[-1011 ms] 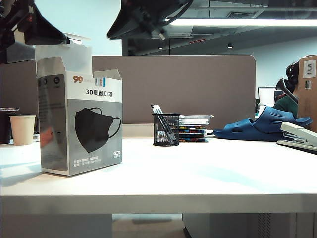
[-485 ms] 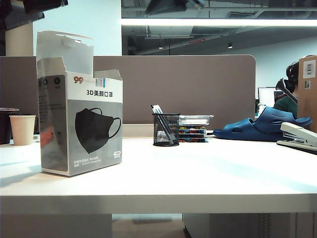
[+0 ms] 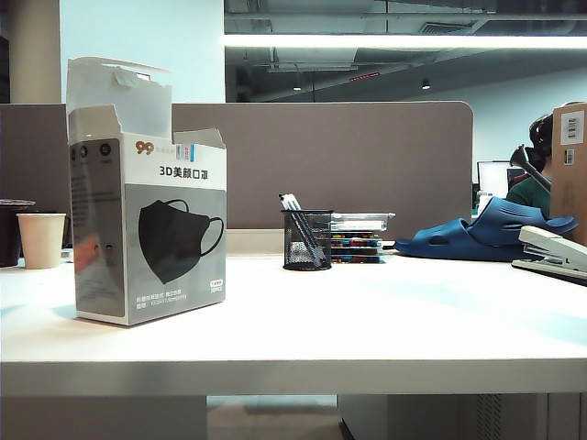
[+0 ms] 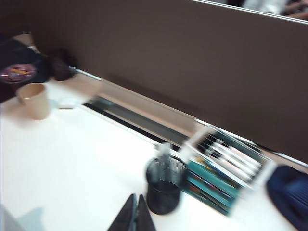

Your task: Put the mask into the mask box.

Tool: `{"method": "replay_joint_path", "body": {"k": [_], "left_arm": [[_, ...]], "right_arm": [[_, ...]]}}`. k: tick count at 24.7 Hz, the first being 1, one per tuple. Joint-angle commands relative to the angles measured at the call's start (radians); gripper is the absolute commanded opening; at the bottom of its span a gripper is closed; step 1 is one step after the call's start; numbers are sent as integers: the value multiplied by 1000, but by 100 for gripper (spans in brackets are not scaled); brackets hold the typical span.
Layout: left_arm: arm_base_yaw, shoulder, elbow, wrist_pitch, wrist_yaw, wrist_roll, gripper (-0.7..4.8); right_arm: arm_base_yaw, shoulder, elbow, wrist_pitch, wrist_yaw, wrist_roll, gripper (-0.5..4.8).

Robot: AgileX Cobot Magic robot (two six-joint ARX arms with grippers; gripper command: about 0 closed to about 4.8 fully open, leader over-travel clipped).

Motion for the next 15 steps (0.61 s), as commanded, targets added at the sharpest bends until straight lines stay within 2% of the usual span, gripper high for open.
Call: {"method": "replay_joint_path", "body": {"k": [1,4,7,8,9,10,13,15], "left_arm": [[69,-78,4,-159,-1,12,206],[111,-126,4,-257,3,12,205],[128,-169,4,-348,13,26,190],[130,-190,4,-401,14,26,98],[130,-204,4,-438,21,26,28],[130,-211,4,-460,50,26,-2],[126,-216,4,-472,139,26,-6],[104,-216,4,-473,145,26,-6]], "right_arm": [[-82,-54,0,-55,9,-2,-2],[-136,-86,0,-87,16,-2,-3],[-188,-124,0,-126,72,-2,-3],[-220,-148,-1,-151,90,-2,-3],[-240,-169,-3,-170,98,-2,-3],[-260,-192,-5,-193,98,-2,-3],[-286,-251,-5,-258,101,-22,-3],[-291,-283,-6,-287,101,-25,-3]]}}
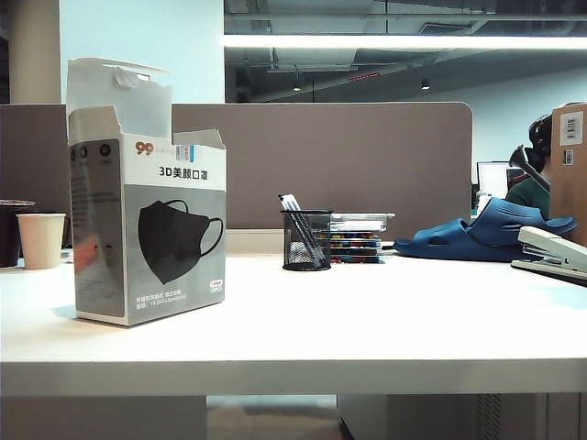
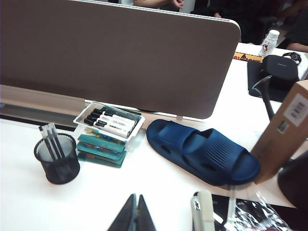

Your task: Put the mask into the mask box.

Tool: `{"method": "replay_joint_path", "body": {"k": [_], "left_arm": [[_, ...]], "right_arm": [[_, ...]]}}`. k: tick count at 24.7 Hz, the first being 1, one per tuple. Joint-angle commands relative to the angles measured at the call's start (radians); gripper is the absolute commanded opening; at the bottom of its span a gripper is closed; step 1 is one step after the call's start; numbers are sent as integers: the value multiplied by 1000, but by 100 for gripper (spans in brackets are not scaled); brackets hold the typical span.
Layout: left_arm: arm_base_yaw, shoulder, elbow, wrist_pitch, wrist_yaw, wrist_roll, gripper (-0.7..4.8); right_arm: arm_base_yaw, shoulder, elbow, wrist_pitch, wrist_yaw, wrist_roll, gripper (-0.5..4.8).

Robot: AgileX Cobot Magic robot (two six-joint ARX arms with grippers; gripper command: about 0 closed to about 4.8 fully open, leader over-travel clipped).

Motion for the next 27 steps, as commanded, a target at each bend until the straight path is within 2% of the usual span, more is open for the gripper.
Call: {"method": "replay_joint_path", "body": {"k": [1,4,7,13,16,19,23,27], "left_arm": [[-37,-4,4,5,26,2,-6],[-91,-10,4,-29,25,9,-6],[-116,-35,3,-119,8,101,-6],[-113,-101,3,-235,-160,129,-6],[-113,-134,3,-289,-181,138,-6],[-121,-188,-4,-389,-234,164,-6],[-134,-272,-58,-396,-294,174,-6],[-133,-338,-113,-418,-319,175,-6]], "right_arm": [[-6,-52,-2,-44,2,-14,-3],[-6,-116,-48,-41,2,-13,-3],[-6,-229,-169,-35,26,-11,-3],[-6,-383,-364,39,28,15,-3],[-6,-464,-477,91,28,35,-3],[-6,-599,-663,156,29,62,-3],[-6,-793,-880,204,40,84,-3],[-6,-903,-992,235,38,98,-2]]}}
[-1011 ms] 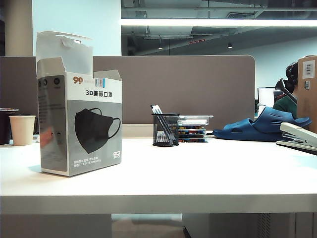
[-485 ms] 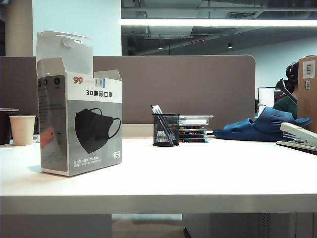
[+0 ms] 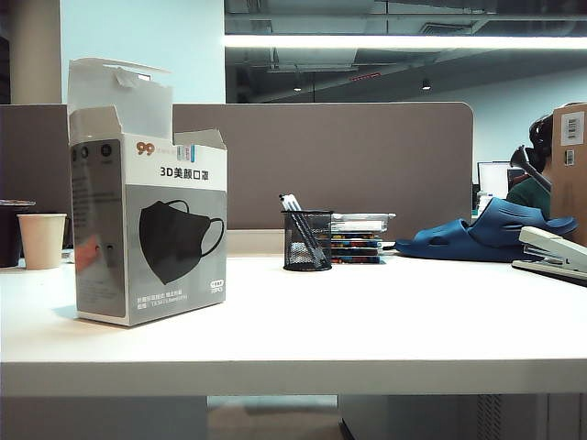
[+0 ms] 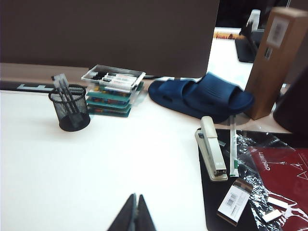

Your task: Put the mask into the mask box.

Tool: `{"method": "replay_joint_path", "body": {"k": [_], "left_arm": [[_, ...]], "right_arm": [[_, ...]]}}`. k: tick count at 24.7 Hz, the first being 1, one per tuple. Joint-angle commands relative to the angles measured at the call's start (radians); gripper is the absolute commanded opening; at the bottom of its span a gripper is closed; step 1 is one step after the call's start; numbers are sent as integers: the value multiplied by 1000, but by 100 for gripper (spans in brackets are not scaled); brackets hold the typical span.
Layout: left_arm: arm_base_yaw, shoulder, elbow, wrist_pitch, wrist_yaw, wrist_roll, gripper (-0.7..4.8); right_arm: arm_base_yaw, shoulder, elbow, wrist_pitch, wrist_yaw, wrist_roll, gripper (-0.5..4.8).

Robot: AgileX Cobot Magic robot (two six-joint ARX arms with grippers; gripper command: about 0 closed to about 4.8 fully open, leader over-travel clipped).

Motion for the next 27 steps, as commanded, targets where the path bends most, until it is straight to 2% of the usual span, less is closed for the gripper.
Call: {"method": "replay_joint_path", "body": {"k": [1,7,10,15,18,21,27], "left_arm": [[2,-51,-45,-20,-15,4,-6],[2,-192,-146,-50,-15,-38,-6],[2,-248,-165,-84,-15,-37,-6],[2,-377,-193,-167,-15,-37,-6],[2,-479,-222,-208,-16,-38,-6],[2,-539,-230,-246,-15,-37,-6],[2,-534,-257,-250,-31,-38,-6]], "right_arm": [[1,-83,-79,63,-1,12,-2],[2,-220,-224,100,-5,16,-2],[2,-260,-262,99,-44,23,-2],[3,-393,-378,117,-45,27,-2],[2,-494,-455,126,-42,72,-2],[2,-519,-487,144,-42,72,-2],[2,-519,-532,199,-31,72,-2]]}}
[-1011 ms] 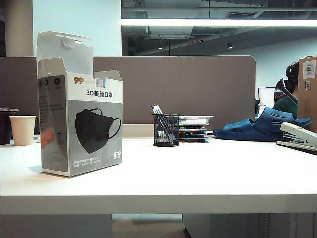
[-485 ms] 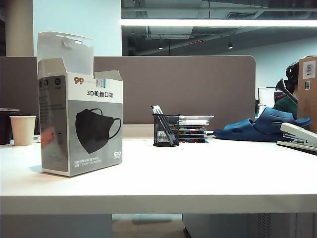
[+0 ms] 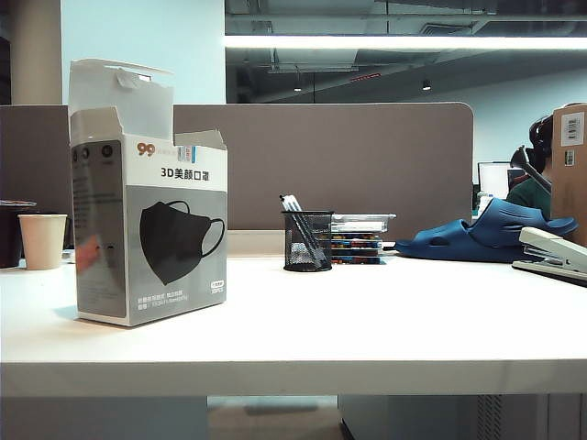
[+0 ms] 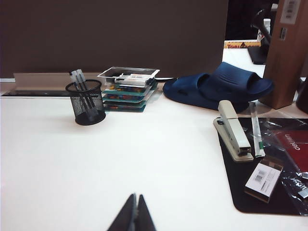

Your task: Put the mask into the mask box.

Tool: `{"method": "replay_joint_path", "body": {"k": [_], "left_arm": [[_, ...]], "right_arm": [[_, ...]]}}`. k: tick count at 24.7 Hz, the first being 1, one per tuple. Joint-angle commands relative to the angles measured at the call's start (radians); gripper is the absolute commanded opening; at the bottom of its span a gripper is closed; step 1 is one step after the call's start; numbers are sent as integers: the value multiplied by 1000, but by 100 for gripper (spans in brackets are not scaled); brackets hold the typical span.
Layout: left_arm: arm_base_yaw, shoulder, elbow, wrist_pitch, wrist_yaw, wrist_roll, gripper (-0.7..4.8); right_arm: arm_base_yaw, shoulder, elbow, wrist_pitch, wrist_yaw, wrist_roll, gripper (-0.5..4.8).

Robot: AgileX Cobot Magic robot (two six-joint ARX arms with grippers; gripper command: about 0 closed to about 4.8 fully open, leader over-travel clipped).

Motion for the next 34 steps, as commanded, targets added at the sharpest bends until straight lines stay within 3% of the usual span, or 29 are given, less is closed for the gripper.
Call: {"method": "replay_joint_path", "body": {"k": [1,9,13,34], "left_arm": [[1,0,-31,41,-14,-1,-6],[1,0,-163,192,-37,-1,-6],[1,0,-175,199,-37,-1,-6],[1,0,-175,168,-34,-1,-5]], "right_arm": [[1,-7,-29,58,11,2,-2],[1,-7,-182,254,12,0,-2],[1,-7,-279,364,19,0,-2],[0,-7,-300,328,67,0,-1]]}}
